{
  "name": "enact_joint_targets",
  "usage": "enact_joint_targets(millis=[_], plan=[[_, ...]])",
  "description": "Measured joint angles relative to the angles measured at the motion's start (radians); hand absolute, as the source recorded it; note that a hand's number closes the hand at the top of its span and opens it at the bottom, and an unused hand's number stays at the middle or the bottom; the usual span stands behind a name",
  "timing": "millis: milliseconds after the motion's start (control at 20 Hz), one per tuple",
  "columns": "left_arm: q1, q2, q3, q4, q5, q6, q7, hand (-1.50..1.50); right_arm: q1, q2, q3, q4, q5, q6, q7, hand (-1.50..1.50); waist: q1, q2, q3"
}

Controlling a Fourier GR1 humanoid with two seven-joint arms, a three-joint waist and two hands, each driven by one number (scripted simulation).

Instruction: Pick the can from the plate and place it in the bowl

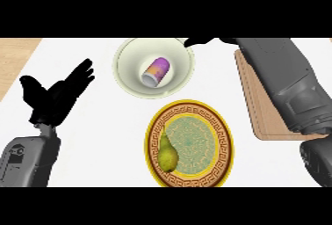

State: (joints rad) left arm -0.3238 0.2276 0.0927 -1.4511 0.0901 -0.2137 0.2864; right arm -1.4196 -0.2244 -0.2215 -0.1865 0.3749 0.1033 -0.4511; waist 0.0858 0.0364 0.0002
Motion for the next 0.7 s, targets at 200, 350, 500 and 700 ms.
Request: enact_joint_targets(millis=[200, 350, 500, 700], plan=[[0.045, 0.004, 0.009, -0.024, 0.003, 0.001, -0.003, 0.0, 0.026, -0.074, -0.016, -0.009, -0.019, 0.13, -0.099, -1.5, -0.017, -0.01, 0.001], [0.045, 0.007, 0.02, -0.026, 0.01, 0.004, 0.005, 0.0, 0.047, -0.133, -0.032, -0.012, -0.046, 0.291, -0.17, -1.5, -0.034, -0.015, 0.001], [0.07, 0.004, 0.019, -0.047, 0.006, 0.01, 0.011, 0.0, 0.091, -0.182, -0.046, -0.015, -0.072, 0.402, -0.203, -1.5, -0.045, -0.021, 0.001], [0.096, 0.01, 0.029, -0.059, 0.009, 0.009, 0.004, 0.0, 0.149, -0.232, -0.063, -0.036, -0.111, 0.49, -0.193, 1.5, -0.059, -0.026, 0.001]])
